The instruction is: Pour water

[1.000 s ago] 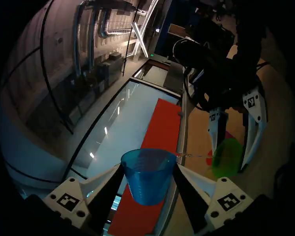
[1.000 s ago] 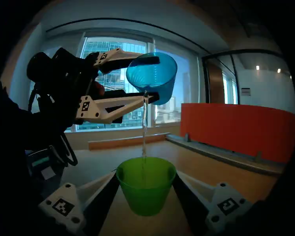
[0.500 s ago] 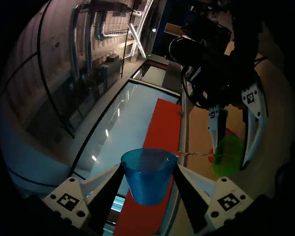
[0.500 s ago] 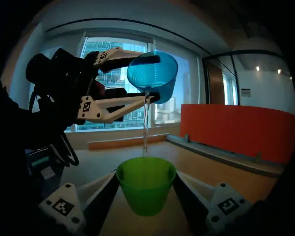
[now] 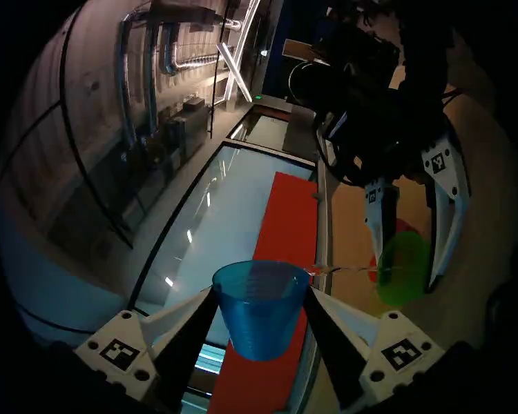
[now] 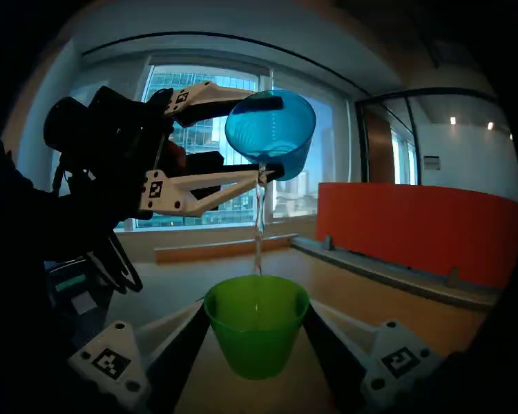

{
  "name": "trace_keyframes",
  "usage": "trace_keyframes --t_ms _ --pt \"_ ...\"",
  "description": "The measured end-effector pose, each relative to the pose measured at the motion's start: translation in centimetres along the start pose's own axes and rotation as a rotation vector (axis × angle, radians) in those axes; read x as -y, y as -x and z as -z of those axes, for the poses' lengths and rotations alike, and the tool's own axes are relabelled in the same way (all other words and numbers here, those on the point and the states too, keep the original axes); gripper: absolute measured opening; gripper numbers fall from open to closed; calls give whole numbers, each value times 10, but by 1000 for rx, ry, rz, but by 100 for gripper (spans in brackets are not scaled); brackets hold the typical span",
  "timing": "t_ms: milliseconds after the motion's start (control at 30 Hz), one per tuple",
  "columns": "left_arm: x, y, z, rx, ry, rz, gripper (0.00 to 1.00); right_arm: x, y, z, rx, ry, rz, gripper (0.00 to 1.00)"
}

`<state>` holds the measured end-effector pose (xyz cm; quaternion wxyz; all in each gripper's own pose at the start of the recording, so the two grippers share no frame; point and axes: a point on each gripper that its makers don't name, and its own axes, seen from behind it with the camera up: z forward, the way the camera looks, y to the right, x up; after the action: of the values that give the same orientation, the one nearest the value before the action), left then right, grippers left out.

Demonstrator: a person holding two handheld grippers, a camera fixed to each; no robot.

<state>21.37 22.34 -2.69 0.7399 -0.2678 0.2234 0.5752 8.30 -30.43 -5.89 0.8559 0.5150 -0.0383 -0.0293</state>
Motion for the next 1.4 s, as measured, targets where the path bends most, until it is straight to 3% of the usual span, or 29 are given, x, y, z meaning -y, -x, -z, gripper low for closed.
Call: trace_keyframes --t_ms 800,1400 --pt "1 -1 -4 -4 -7 -74 85 -1 -2 3 -4 1 4 90" --pt "9 -5 -5 -5 -19 -145 85 -4 -1 6 -7 8 2 90"
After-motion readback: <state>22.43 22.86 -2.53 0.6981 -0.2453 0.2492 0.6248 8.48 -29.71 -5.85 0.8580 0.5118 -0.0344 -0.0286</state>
